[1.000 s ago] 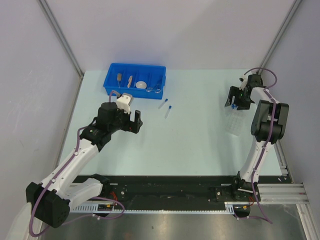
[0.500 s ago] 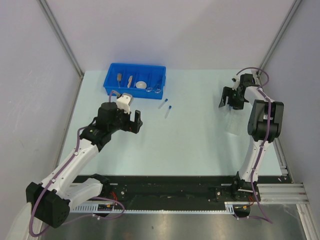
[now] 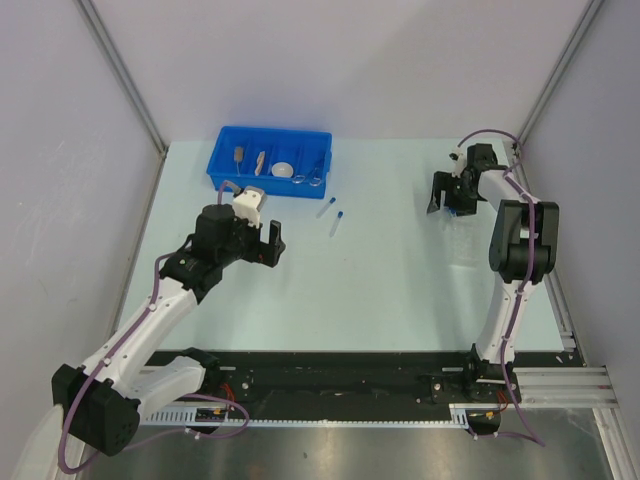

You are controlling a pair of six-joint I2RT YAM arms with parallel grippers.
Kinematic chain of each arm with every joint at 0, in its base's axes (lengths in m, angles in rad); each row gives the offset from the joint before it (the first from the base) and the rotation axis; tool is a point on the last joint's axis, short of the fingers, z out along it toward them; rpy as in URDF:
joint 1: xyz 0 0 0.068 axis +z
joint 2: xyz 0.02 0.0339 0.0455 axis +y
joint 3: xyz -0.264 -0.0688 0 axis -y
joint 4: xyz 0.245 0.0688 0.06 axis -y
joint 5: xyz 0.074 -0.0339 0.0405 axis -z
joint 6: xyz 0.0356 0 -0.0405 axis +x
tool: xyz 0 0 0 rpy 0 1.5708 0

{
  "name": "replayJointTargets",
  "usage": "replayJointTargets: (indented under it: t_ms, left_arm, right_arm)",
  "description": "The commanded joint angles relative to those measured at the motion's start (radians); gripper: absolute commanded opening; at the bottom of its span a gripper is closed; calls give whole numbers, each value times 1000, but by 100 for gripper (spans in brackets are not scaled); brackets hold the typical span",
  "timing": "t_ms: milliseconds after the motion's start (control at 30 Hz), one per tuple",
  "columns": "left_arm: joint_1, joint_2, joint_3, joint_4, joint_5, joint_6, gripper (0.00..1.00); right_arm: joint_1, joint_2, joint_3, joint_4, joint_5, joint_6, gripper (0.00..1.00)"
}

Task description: Organize the chemistry lab equipment

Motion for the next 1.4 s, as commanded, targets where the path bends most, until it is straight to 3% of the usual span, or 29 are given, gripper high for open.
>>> replayJointTargets:
  t_ms: [0, 300, 533, 900, 1133, 1267, 1367]
  left_arm:
    - [1, -8, 3, 4, -7, 50, 100]
    - [-1, -8, 3, 4, -6, 49, 100]
    - [-1, -8, 1, 5, -6, 50, 100]
    - [2, -2, 5, 8, 25, 39, 100]
    - [36, 87, 29, 37, 232, -63, 100]
    - [35, 232, 40, 115, 405, -196, 100]
    - [21, 352, 80, 155, 450, -313, 100]
  right_arm:
    - [2, -28, 47, 1, -2, -24, 81]
    - [-30, -75, 68, 1, -49, -56, 86]
    - [-50, -133, 99, -45, -199, -166, 86]
    - [-75, -334, 56, -68, -302, -275, 87]
    - [-86, -544, -126, -13, -432, -314, 87]
    - [-86, -640, -214, -39, -505, -349, 87]
    - [-89, -698, -269, -82, -584, -387, 89]
